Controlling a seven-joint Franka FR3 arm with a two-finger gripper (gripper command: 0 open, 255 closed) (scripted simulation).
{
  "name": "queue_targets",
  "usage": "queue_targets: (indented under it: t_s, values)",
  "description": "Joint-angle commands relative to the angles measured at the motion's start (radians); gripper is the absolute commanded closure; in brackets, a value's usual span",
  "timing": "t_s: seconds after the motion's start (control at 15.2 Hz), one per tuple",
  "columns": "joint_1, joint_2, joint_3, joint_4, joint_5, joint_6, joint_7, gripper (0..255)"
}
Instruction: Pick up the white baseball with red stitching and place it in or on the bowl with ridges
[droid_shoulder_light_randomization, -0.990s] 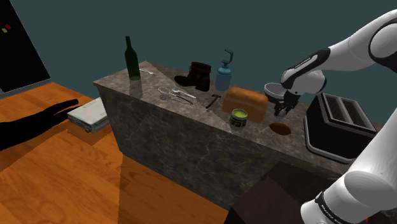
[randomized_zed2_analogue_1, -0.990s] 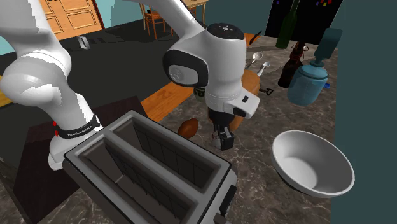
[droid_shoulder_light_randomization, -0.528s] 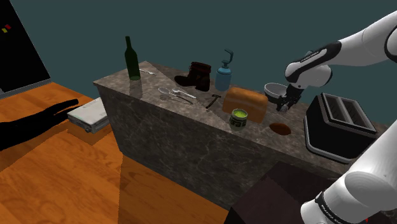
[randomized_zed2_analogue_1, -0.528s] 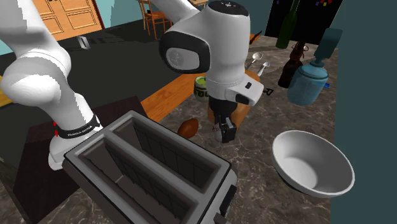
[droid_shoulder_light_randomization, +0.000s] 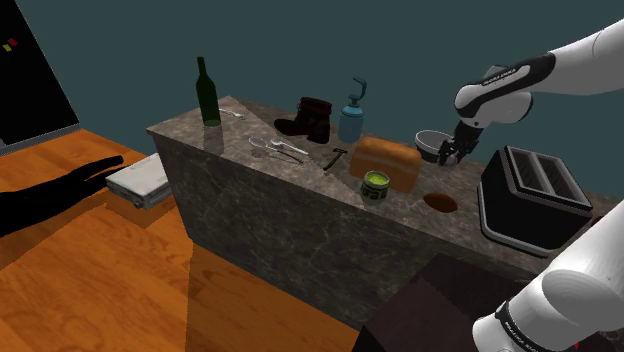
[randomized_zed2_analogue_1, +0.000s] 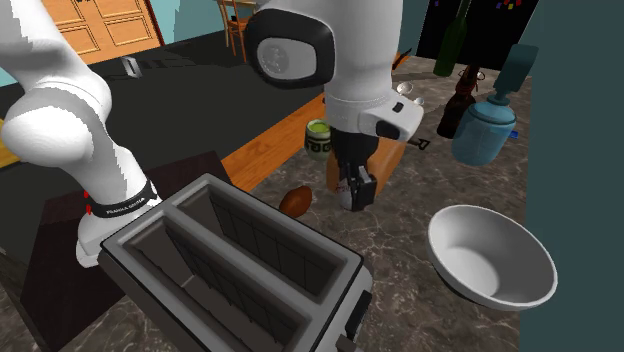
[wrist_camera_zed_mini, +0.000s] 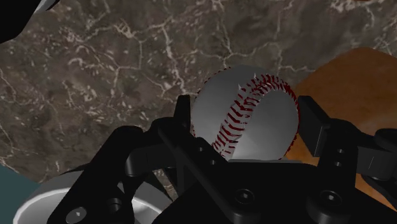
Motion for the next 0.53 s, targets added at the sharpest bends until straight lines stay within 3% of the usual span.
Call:
queue_targets:
  t_s: [0.0,0.46]
  values:
    - [0.001,-0.023,0.001,0.009,-0.018,-0.028,0.016,255]
    - [0.000,-0.076,0.007,0.057,-0.056,-0.121,0.047,255]
